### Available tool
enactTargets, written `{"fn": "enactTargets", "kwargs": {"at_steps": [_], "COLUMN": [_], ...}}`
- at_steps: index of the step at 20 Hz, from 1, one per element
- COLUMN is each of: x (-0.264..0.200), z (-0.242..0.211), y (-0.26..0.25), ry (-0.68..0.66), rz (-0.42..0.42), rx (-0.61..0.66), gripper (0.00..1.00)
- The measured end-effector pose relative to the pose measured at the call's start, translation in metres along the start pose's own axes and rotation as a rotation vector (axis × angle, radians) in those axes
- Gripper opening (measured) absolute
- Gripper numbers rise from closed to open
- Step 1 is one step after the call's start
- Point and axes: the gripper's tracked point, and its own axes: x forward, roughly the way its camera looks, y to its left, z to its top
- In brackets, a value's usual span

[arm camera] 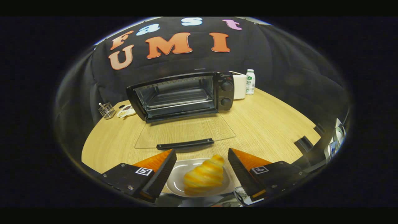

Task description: Open the toaster oven, put the food inside, and close the toaster oven door.

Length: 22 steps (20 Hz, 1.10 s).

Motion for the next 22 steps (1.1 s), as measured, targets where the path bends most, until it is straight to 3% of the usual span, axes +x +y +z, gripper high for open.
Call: {"fn": "enactTargets", "kwargs": {"at_steps": [7,13,15,18,22], "x": [-0.009,0.002,0.004,-0.003,-0.019], "z": [-0.063,-0.089,-0.088,-0.079,-0.030], "y": [0.007,0.006,0.004,0.007,0.005], "ry": [0.086,0.152,0.139,0.131,0.049], "rz": [-0.053,-0.094,-0.106,-0.085,-0.052], "rx": [-0.001,0.001,-0.018,0.010,-0.039], "gripper": [0.99,1.00,1.00,0.90,0.86]}}
